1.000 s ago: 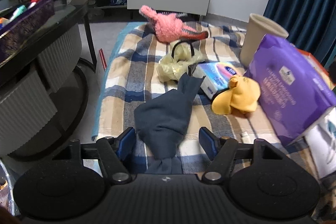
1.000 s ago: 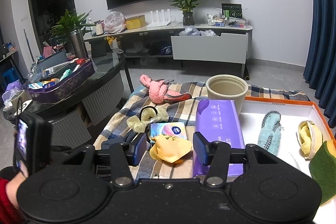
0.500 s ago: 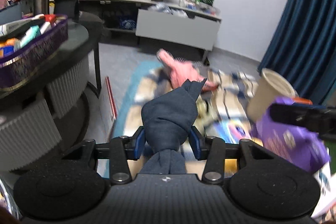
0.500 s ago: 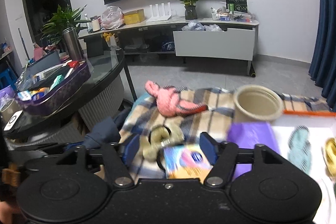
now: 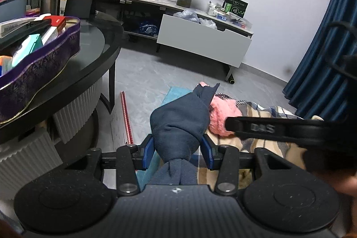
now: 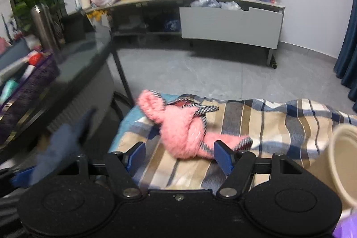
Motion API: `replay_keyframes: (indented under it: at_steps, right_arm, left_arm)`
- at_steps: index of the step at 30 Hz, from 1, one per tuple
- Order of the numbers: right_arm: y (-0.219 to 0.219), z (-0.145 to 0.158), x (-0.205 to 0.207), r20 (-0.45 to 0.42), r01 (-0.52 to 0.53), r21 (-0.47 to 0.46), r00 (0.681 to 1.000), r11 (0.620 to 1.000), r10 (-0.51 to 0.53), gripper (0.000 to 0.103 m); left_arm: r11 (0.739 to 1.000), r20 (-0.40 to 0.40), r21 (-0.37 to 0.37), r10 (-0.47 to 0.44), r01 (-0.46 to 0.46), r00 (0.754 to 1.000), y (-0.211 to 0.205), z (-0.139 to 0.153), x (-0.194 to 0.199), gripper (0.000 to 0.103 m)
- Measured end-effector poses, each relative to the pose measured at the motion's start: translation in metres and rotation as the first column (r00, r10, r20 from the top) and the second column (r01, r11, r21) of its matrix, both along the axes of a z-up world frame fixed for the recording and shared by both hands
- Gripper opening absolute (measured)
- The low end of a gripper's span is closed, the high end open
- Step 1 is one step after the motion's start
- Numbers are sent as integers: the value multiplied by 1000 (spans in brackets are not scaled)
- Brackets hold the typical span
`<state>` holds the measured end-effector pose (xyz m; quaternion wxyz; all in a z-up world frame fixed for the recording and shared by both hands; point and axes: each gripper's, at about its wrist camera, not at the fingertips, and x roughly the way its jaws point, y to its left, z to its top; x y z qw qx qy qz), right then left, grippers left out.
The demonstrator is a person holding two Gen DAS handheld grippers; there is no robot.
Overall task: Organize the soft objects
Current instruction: 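Grasp the navy cloth with the left tool while the right tool grasps the pink fuzzy toy, then lift and carry the navy cloth and pink fuzzy toy with both tools over the box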
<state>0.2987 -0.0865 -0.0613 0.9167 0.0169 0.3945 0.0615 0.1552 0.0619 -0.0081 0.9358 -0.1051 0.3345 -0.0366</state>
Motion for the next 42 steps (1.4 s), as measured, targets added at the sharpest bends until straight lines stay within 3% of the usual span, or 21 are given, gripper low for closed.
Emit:
replay_keyframes:
  at_steps: [7, 9, 12, 16, 20, 28, 42]
  right_arm:
    - [19, -33, 41, -50, -55, -94, 997, 994, 50, 81]
    - [18, -39, 43, -56, -52, -102, 997, 993, 46, 62]
    - [10, -32, 34, -30, -32, -72, 999, 997, 29, 55]
    - [5, -9, 8, 10, -31, -72, 999, 997, 32, 54]
    - [-7, 18, -26, 25, -4, -15, 1000, 1000, 4, 54]
    - [-34, 68, -114, 89, 3, 53, 996, 999, -8, 54]
    - [-86, 105, -211, 153, 59, 25, 986, 998, -62, 55]
  left_arm:
    - [999, -16, -25, 26, -26, 1000, 10, -7, 13, 45]
    - [999, -12, -19, 27, -27, 1000, 10, -6, 16, 45]
    - [1000, -16, -5, 23, -23, 1000, 8, -7, 16, 45]
    - [999, -17, -6, 35, -35, 999, 7, -5, 16, 45]
    - [999, 3, -1, 37, -37, 999, 1, 4, 7, 45]
    - [1000, 24, 17, 25, -25, 999, -16, 34, -30, 45]
    - [998, 42, 53, -32, 30, 999, -58, 63, -89, 45]
